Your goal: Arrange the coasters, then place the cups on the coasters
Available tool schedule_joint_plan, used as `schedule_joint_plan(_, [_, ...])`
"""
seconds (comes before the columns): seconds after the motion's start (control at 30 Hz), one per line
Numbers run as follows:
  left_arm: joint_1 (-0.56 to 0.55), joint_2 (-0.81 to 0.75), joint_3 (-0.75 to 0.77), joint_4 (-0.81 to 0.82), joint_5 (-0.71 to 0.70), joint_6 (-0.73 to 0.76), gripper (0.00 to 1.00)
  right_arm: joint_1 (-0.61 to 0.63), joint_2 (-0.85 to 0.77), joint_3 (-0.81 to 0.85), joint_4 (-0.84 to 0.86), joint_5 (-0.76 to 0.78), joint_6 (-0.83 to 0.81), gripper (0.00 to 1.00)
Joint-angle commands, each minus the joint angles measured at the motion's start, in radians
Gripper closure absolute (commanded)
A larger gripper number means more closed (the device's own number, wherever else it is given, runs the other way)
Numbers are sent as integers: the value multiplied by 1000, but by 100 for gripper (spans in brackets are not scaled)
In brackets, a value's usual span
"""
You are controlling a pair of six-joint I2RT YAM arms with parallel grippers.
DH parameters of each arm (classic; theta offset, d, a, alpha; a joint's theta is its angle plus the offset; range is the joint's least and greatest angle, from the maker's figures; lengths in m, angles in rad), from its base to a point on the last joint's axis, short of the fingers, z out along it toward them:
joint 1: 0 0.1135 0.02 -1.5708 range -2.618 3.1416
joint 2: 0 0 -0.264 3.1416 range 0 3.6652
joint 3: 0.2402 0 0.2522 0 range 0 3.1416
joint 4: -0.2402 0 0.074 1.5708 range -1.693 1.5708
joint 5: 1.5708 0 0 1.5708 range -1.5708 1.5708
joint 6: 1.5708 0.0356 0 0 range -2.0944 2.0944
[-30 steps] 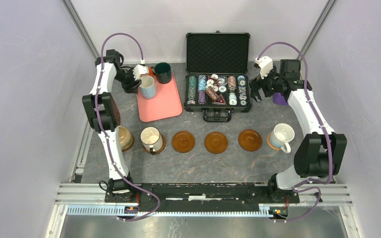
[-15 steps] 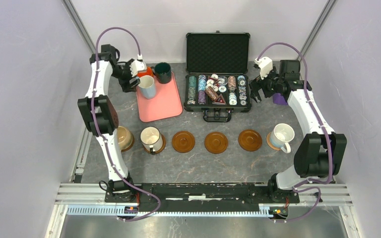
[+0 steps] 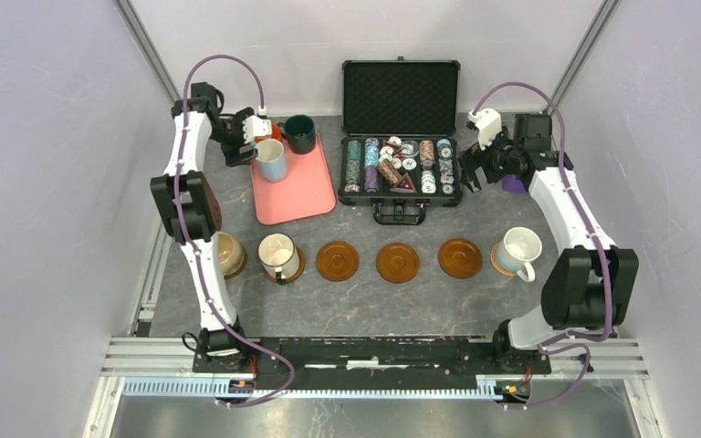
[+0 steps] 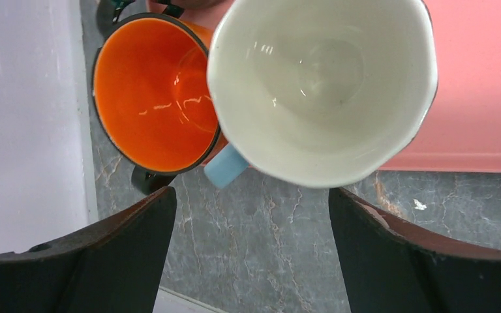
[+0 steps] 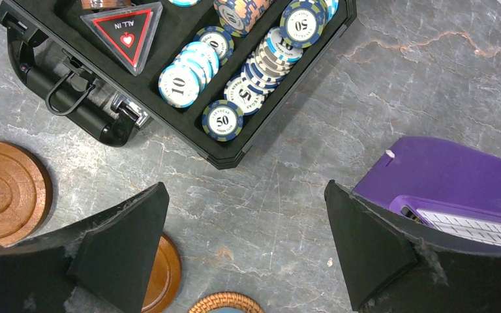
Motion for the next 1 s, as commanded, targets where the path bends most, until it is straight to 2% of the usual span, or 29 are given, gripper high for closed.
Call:
schedule_joint_plan(0.0, [-15,16,39,1,6,128,8,5,-36,-9,17,9,10,2])
schedule_joint_plan(0.3, [-31,21,19,-1,10,139,10,4,-37,-14,18,14,13,2])
schedule_joint_plan(0.57, [-31,-56,-101,-1,-12,139,18,4,-38,-19,20,17,10,2])
schedule_joint_plan(0.7, [-30,-93,-124,-2,16,84,22,5,-38,-20,23,11,10,2])
schedule_joint_plan(0.97, [-31,-131,-160,-1,-13,4,24,5,-36,-30,30,-1,5,2])
